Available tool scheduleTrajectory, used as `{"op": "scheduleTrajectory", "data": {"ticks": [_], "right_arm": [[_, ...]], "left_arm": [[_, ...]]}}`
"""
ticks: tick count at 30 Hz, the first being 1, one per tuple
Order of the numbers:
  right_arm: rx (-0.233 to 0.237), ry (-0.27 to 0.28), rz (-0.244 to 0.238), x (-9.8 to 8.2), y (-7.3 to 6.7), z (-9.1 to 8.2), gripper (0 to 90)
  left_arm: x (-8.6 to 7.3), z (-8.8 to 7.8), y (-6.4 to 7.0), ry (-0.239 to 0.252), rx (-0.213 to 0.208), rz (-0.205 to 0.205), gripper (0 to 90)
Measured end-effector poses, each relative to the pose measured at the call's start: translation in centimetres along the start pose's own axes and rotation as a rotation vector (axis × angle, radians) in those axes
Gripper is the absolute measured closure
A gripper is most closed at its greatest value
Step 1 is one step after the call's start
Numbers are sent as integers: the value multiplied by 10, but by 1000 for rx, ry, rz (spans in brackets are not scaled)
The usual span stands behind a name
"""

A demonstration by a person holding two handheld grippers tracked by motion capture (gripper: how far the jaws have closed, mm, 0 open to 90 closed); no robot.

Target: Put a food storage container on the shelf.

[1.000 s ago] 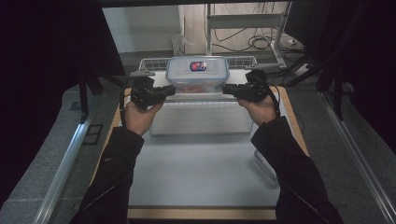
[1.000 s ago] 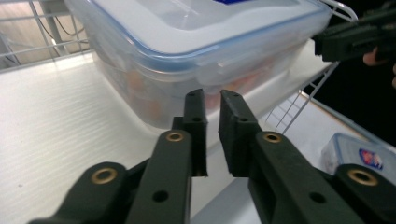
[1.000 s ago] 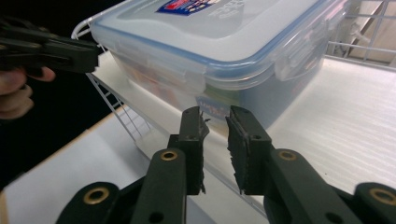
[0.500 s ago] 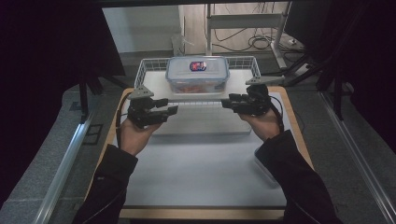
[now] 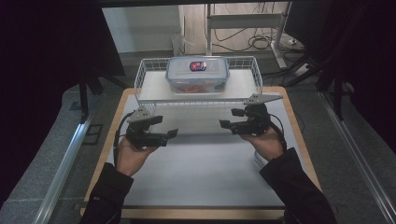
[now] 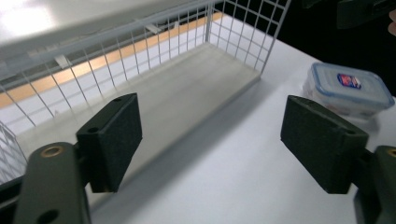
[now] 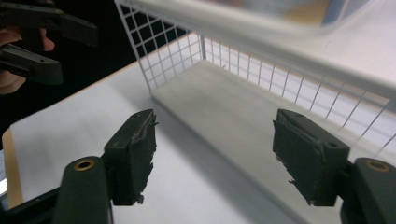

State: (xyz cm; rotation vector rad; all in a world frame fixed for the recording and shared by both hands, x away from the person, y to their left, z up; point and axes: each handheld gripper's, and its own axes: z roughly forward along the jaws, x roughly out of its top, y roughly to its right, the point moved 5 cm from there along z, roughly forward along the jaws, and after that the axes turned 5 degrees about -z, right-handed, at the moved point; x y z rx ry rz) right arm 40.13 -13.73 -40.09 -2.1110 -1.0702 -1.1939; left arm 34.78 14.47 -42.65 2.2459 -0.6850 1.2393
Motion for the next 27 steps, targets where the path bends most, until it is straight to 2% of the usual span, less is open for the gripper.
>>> {"op": "scheduleTrajectory", "data": {"ticks": [4, 6, 10, 13, 20, 22, 27], "right_arm": [[-6, -23, -14, -16, -4, 2, 266], [-8, -32, -15, -25, -6, 3, 245], [-17, -43, -19, -42, -8, 2, 204], [-6, -35, -5, -54, -9, 1, 170], [-32, -31, -3, -82, -13, -3, 111], [-45, -30, -6, -88, -15, -4, 108], [-78, -51, -27, -102, -22, -7, 96]], "left_arm": [[-14, -5, 6, 8, 11, -4, 113], [-23, -5, 8, 17, 3, -24, 99], [-44, -5, 10, 3, 5, -28, 69], [-61, -4, 13, 1, 2, -29, 65], [-89, -4, 21, -28, 70, 68, 45], [-96, -4, 23, -44, 91, 87, 42], [-114, -4, 26, -64, 104, 110, 32]]}}
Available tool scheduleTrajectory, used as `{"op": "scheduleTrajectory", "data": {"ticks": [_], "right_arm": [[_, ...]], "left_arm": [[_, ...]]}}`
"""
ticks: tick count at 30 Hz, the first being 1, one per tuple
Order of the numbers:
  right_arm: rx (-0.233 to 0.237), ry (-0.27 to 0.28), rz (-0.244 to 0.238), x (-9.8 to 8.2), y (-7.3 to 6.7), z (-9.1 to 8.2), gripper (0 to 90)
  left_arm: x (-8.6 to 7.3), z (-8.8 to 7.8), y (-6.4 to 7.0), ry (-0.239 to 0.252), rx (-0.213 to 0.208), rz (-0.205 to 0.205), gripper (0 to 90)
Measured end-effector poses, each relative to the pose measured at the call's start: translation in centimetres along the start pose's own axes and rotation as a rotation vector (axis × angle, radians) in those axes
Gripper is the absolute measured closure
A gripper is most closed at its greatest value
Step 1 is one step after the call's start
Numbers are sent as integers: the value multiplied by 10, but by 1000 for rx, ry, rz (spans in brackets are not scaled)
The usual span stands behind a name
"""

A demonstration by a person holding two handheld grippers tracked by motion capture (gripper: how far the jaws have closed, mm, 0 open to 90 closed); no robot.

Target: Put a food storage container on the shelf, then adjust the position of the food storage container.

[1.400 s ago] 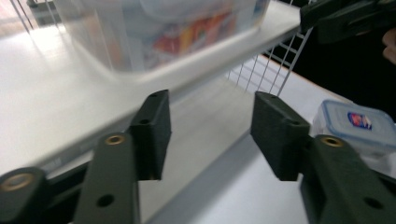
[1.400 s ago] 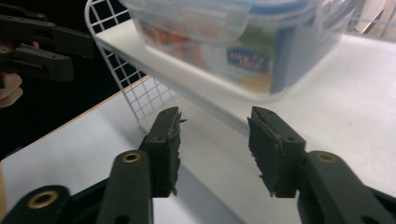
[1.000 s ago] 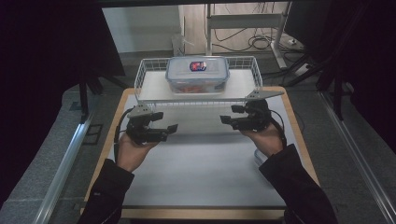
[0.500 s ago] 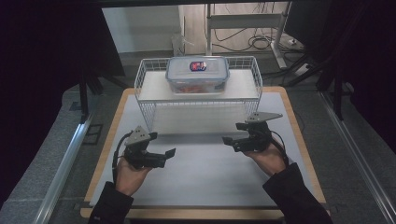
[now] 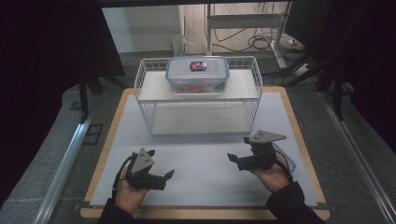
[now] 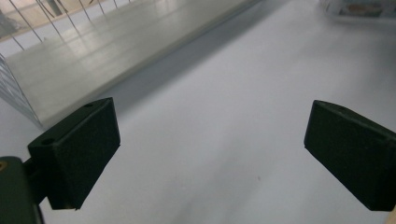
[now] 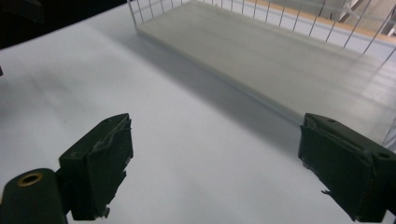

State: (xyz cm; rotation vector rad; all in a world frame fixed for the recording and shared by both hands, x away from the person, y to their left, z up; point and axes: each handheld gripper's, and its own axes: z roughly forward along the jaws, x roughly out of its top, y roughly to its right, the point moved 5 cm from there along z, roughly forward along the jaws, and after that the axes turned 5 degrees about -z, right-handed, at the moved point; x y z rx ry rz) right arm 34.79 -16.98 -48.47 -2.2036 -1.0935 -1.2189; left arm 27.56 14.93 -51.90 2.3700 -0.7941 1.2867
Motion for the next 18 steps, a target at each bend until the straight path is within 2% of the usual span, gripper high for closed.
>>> {"op": "scheduleTrajectory", "data": {"ticks": [3, 8, 11, 16, 18], "right_arm": [[-11, -29, -4, -8, -4, 2, 78], [-32, -81, -25, -22, -8, 7, 42], [-34, -99, -26, -28, -10, 7, 23], [-29, -116, 15, -33, -9, 7, 10], [-12, -122, 21, -33, -9, 5, 15]], "left_arm": [[-7, 1, 2, -13, 18, 14, 30], [-13, 1, 5, -10, 13, -1, 32], [-14, 1, 4, -4, 26, 4, 31], [-13, 0, 2, 16, 39, -10, 32], [-14, 0, 1, 19, 36, -12, 31]]}}
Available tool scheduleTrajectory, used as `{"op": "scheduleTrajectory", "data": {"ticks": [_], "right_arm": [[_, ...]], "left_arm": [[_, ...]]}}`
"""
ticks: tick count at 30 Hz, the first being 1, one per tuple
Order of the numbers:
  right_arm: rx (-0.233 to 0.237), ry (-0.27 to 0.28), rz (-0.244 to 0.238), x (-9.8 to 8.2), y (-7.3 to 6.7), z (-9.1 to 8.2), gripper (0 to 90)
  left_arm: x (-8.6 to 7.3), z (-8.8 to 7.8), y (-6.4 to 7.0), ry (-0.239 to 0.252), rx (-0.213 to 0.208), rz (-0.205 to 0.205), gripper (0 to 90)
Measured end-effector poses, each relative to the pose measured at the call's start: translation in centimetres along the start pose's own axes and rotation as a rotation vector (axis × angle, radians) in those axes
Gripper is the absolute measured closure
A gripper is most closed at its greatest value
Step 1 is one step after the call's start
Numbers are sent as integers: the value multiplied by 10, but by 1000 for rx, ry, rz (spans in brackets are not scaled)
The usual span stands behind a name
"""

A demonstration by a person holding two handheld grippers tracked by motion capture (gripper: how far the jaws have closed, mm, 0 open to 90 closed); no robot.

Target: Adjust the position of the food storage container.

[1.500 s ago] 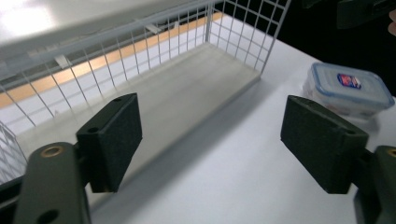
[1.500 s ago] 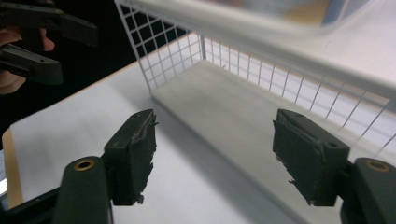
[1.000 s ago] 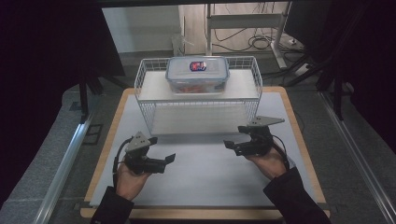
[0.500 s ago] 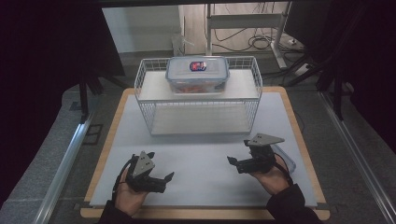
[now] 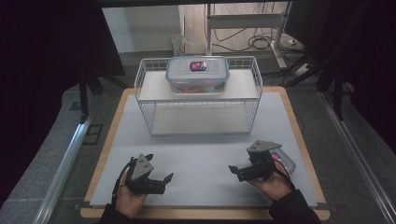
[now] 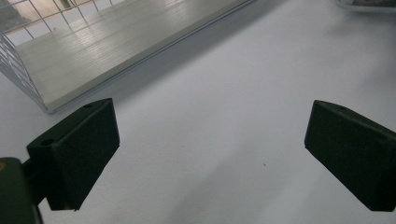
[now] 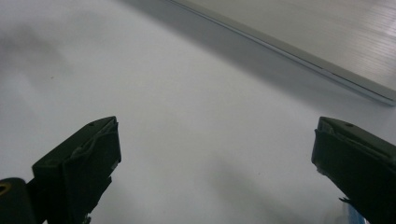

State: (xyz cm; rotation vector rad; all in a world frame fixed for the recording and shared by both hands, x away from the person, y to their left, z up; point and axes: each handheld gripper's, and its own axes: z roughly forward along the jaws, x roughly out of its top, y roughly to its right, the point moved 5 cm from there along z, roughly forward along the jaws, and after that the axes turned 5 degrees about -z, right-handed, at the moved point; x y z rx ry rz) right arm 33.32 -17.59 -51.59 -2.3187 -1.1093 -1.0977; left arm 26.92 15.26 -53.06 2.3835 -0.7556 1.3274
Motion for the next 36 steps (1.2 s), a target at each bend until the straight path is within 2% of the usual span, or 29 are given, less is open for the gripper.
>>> {"op": "scheduleTrajectory", "data": {"ticks": [4, 8, 9, 12, 17, 22, 24, 28, 31, 36], "right_arm": [[-16, -20, 0, -2, 2, -6, 142], [-64, -36, -21, -4, 9, -18, 338], [-78, -32, -15, -5, 12, -23, 420], [-95, -10, 13, -7, 22, -38, 556], [-155, 6, 79, -19, 44, -61, 683], [-249, 22, 127, -32, 67, -84, 847], [-303, 11, 139, -38, 76, -91, 887], [-393, -13, 179, -52, 97, -102, 897], [-405, -53, 225, -65, 110, -102, 898], [-379, -103, 240, -74, 113, -95, 899]], "left_arm": [[-1, 0, -1, -3, 1, -3, 31], [-2, 1, -2, -6, 3, -4, 30], [-2, 1, -2, -10, 3, -6, 30], [-4, 2, -3, -19, 7, -7, 29], [-4, 4, -2, -26, 10, -3, 27], [-5, 5, -1, -32, 6, -2, 26], [-5, 5, -1, -31, 3, -7, 26], [-6, 6, -2, -37, -4, -17, 26], [-6, 7, -3, -43, -5, -20, 26], [-7, 8, -2, -48, -9, -27, 27]]}}
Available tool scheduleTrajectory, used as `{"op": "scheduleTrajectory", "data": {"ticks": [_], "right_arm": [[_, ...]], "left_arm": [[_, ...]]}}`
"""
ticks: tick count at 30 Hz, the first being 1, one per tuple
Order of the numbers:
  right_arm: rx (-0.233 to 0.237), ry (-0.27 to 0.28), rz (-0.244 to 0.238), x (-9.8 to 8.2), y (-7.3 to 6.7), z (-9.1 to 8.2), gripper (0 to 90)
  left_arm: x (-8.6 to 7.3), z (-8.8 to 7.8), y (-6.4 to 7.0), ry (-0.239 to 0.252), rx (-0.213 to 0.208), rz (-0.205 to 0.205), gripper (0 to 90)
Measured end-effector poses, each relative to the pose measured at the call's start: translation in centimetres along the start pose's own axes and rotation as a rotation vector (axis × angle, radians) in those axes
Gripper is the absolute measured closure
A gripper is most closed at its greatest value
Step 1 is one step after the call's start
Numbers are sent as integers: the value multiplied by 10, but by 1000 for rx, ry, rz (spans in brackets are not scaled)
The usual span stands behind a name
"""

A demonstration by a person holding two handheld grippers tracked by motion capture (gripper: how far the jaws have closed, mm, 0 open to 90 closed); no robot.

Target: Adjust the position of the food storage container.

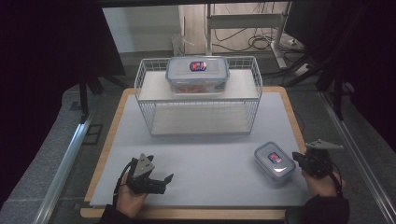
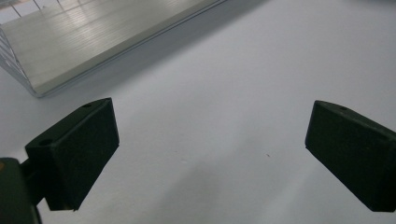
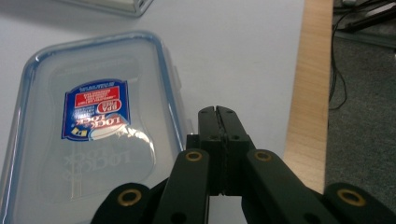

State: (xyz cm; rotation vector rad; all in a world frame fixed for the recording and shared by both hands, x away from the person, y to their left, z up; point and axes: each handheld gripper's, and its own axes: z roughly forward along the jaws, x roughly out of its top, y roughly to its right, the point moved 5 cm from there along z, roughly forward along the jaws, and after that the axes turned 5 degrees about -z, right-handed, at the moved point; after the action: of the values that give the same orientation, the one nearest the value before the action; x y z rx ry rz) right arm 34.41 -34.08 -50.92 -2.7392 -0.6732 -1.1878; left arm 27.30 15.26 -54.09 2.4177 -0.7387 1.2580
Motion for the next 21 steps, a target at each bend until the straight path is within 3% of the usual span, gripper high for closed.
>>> {"op": "scheduleTrajectory", "data": {"ticks": [4, 11, 21], "right_arm": [[-8, -31, -1, -2, -1, 4, 899], [25, -41, -1, -3, -7, 7, 899], [114, -37, -34, 5, -34, 13, 899]], "left_arm": [[0, 0, 0, -2, -6, -4, 27], [-1, 1, 1, -8, -10, -5, 27], [-1, 3, 2, -11, -24, -8, 27]]}}
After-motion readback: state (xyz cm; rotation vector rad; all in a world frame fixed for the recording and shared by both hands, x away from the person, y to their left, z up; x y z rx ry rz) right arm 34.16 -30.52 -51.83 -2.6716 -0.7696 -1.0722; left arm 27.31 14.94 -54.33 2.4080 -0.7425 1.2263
